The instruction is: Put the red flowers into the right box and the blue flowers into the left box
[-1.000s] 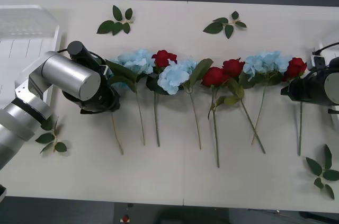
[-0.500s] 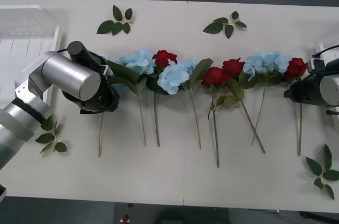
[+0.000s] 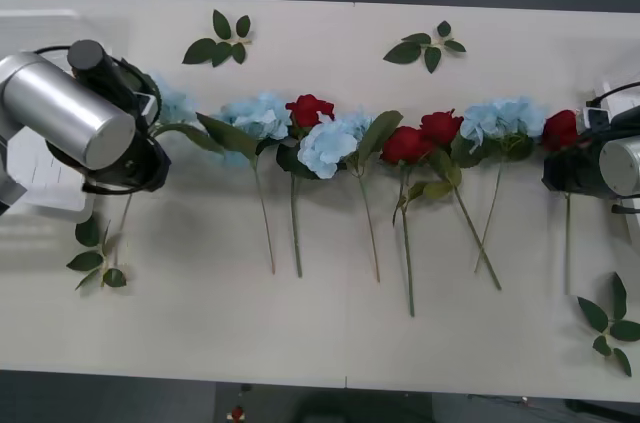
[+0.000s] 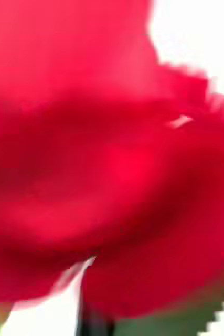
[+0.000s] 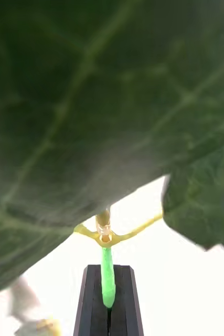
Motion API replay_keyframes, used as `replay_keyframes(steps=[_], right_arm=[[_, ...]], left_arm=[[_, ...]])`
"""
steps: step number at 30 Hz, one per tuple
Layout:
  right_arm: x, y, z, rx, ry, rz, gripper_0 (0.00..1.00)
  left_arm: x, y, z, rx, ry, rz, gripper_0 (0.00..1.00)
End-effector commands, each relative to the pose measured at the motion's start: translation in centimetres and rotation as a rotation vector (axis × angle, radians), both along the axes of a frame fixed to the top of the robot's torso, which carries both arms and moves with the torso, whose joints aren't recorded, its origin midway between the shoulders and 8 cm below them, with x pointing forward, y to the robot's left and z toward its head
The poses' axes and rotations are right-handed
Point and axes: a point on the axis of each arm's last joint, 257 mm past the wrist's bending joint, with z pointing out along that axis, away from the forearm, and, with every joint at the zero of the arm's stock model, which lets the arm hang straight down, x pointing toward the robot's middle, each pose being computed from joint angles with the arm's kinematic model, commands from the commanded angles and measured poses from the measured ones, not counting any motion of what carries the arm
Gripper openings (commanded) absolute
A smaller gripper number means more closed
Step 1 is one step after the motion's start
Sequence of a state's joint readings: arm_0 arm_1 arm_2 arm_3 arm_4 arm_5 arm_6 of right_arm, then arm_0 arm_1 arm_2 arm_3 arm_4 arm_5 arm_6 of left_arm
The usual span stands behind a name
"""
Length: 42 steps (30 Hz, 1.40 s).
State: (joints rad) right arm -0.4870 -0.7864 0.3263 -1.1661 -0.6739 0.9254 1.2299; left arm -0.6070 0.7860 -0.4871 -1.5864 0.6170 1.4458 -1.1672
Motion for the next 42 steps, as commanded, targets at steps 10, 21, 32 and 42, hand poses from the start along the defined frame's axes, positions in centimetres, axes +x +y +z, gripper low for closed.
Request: replay_keyframes(steps=[10,21,32,42], right_arm=[[3.2,0.0,5.8,-0.021,-0.099,0.041,0.00],[4.1,-0.1,14.3,-0.061,-0.190,0.092,0.00],[3.9,-6.2,21.7,-0.305,-0.252,0.115,0.00],[2.9,-13.3,24.3,-0.413,-0.251,0.081,0.00]], left_arm=[[0.1,8.2,17.8,0.252,-0.157,-0.156,0.00],[-6.2,21.7,13.4,0.225,0.221,-0.031,0.00],[-7.1,31.5,9.9,0.275,0.245,0.032,0.00],[-8.2,31.4,7.1,0.286,0.323,0.015,0.00]])
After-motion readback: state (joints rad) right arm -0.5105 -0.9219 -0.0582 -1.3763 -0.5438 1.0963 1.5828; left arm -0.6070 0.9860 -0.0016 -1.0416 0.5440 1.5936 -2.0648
